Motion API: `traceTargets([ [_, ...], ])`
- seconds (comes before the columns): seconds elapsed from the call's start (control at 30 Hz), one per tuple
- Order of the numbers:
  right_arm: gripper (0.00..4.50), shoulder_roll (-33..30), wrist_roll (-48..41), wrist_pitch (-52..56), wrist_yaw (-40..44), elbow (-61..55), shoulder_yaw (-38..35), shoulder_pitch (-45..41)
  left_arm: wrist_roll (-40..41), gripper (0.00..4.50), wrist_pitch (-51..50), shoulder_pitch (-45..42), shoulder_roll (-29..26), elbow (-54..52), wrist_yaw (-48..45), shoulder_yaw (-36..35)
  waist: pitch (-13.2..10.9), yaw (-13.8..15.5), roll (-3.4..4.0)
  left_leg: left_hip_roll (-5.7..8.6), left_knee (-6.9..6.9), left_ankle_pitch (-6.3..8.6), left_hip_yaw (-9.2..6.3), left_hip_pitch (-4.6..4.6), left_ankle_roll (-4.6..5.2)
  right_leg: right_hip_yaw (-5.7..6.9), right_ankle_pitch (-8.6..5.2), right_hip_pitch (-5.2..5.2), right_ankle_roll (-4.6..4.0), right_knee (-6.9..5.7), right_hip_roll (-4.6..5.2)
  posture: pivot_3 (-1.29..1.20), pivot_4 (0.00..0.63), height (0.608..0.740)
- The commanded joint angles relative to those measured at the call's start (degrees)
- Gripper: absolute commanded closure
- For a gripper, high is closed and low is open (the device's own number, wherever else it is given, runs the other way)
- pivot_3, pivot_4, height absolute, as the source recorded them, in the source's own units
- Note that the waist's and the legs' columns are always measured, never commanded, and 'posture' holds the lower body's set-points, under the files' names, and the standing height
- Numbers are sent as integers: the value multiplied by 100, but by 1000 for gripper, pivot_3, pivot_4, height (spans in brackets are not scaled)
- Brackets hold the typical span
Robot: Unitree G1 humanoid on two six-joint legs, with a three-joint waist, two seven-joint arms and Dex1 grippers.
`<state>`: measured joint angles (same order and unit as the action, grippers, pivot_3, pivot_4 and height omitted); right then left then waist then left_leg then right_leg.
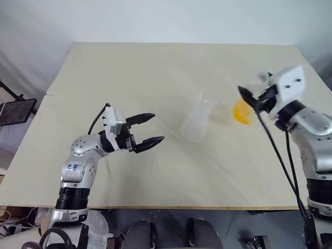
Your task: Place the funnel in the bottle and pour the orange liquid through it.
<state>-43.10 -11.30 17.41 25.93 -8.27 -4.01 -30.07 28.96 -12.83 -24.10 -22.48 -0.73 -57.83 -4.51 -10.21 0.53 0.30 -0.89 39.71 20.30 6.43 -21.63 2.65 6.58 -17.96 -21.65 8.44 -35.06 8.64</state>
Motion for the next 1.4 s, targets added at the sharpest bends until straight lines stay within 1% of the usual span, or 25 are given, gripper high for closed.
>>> traceTargets([
  [0.03, 1665, -113, 916, -1002, -115, -56, 262, -207, 30, 0, 196, 45, 128, -200, 48, 87, -1, -5, 0, -1, 0, 0, 0, -2, 0, 4, 0, 0, 1, 5, -1, 0, 150, 740],
  [0.1, 1665, -34, 1130, -1245, -182, -5, 282, -240, 50, 0, 213, 58, 198, -274, 118, 109, -1, -1, -1, -1, 0, 0, -4, -2, 0, 10, 0, 0, 1, 4, -2, 0, 150, 740],
  [0.23, 1665, -107, 1812, -1920, -194, 61, 483, -242, 31, 0, 230, 88, 310, -367, 240, 172, -1, -41, -1, -3, 0, 0, -4, -3, -1, 11, 0, 1, 1, 4, -4, 0, 150, 740],
  [0.43, 1665, -60, 2411, -2416, -271, 77, 592, -168, -35, 0, 305, 46, 429, -285, 325, 300, -1, -61, -1, -5, -1, -1, -5, -3, -1, 13, 0, 1, 1, 4, -6, 0, 150, 740],
  [0.73, 1665, -55, 3195, -2752, -468, 151, 813, -304, -107, 0, 393, -56, 546, -232, 400, 441, -1, -60, -1, -6, -1, -1, -5, -3, -1, 13, 0, 1, 1, 4, -6, 0, 150, 740],
  [1.1, 1665, -99, 4237, -3084, -900, 430, 874, -537, -122, 0, 443, -150, 634, -288, 527, 490, -1, -64, -1, -7, -1, -1, -6, -3, -2, 13, 0, 2, 1, 6, -6, 0, 150, 740],
  [1.4, 1665, -155, 4677, -3390, -996, 486, 893, -574, -128, 0, 449, -95, 738, -351, 619, 573, -1, -69, -1, -7, -1, -1, -6, -3, -2, 14, 0, 3, 1, 6, -7, 0, 150, 740],
])
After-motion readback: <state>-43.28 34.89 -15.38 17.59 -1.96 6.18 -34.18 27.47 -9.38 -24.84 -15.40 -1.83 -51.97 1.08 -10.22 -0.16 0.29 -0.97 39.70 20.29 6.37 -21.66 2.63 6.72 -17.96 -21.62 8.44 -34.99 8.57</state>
